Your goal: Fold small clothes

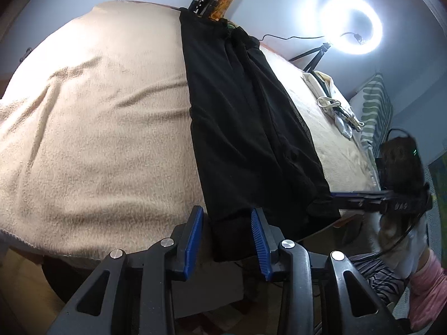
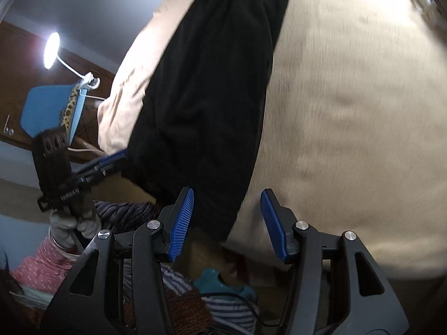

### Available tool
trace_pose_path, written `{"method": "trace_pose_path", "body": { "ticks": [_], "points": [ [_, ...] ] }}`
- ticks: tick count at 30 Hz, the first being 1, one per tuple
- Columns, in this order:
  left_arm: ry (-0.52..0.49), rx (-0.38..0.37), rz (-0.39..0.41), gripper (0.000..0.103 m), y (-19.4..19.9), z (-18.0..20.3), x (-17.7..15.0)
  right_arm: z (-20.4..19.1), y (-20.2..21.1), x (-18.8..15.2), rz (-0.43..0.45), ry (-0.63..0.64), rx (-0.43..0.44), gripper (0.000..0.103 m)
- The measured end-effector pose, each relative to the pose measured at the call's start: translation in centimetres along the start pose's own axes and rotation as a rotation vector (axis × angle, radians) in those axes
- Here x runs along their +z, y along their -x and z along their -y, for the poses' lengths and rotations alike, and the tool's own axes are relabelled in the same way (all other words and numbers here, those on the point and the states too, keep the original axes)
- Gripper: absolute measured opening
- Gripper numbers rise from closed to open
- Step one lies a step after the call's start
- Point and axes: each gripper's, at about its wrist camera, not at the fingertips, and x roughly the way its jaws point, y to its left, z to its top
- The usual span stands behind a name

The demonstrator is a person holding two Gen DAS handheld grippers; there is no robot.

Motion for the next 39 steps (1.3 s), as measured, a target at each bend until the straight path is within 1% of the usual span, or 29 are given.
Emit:
{"method": "trace_pose_path", "body": {
  "ticks": [2, 3, 4, 5, 6, 7, 8, 9, 12, 15, 17, 19, 21, 22, 25, 27, 31, 34, 39],
  "points": [
    [-0.001, -0.017, -0.007, 0.025, -0.1, 0.0, -0.2, -0.1, 0.1, -0.3, 0.023, -0.004, 0.007, 0.054],
    [0.0, -0.025, -0.011, 0.019, -0.2, -0.2, -0.3, -0.1, 0.0, -0.3, 0.025, -0.008, 0.021, 0.051],
    [-0.003, -0.025, -0.015, 0.015, -0.4, -0.2, -0.2, 0.0, -0.1, -0.2, 0.025, -0.017, 0.04, 0.046],
    [-0.009, -0.025, -0.015, 0.008, -0.5, -0.3, -0.2, 0.0, -0.4, -0.5, 0.019, -0.02, 0.049, 0.036],
    [-0.013, -0.028, -0.016, 0.004, -0.6, -0.2, -0.2, -0.1, -0.7, -0.6, 0.01, -0.016, 0.053, 0.03],
    [-0.016, -0.031, -0.016, 0.003, -0.7, -0.2, 0.0, 0.0, -0.8, -0.7, 0.002, -0.01, 0.043, 0.017],
    [-0.021, -0.026, -0.012, 0.002, -0.6, -0.1, 0.1, -0.1, -0.9, -0.8, -0.002, -0.001, 0.038, 0.009],
    [-0.027, -0.022, -0.007, 0.002, -0.5, 0.0, 0.2, 0.0, -0.9, -0.8, -0.006, 0.0, 0.046, 0.007],
    [-0.031, -0.028, 0.021, 0.002, 1.0, 0.3, 0.4, -0.1, 0.2, -1.0, 0.013, -0.011, 0.053, 0.006],
    [-0.043, -0.026, 0.059, 0.002, 2.9, 0.4, 0.3, 0.1, 2.9, -1.5, 0.074, -0.027, 0.108, 0.006],
    [-0.06, -0.01, 0.045, 0.002, 2.6, 0.3, 0.0, 0.1, 3.3, -2.0, 0.092, -0.001, 0.093, 0.005],
    [-0.062, 0.013, 0.004, 0.002, 1.1, -0.1, -0.4, 0.3, 1.7, -2.4, 0.05, -0.011, 0.07, 0.005],
    [-0.051, 0.016, -0.02, 0.001, 0.3, -0.3, -0.7, 0.7, -0.1, -2.6, 0.0, -0.029, 0.036, 0.004],
    [-0.052, 0.019, -0.018, 0.002, 0.3, -0.4, -0.8, 0.8, 0.1, -2.5, 0.011, -0.03, 0.049, 0.004],
    [-0.055, 0.01, -0.003, 0.002, 1.1, -0.2, -0.5, 0.5, 1.2, -2.5, 0.034, -0.015, 0.048, 0.004],
    [-0.06, 0.009, 0.004, 0.002, 1.7, 0.0, 0.0, 0.6, 1.7, -2.3, 0.045, -0.037, 0.083, 0.004],
    [-0.057, -0.002, 0.008, 0.002, 1.9, 0.4, 1.1, 0.5, 2.1, -1.9, 0.066, -0.048, 0.126, 0.004],
    [-0.046, -0.011, 0.021, 0.002, 2.1, 0.6, 2.5, 0.3, 2.8, -1.4, 0.089, -0.04, 0.138, 0.004],
    [-0.038, -0.02, 0.051, 0.002, 2.4, 0.9, 5.6, 1.1, 4.6, 0.9, 0.139, -0.066, 0.145, 0.004]
  ]
}}
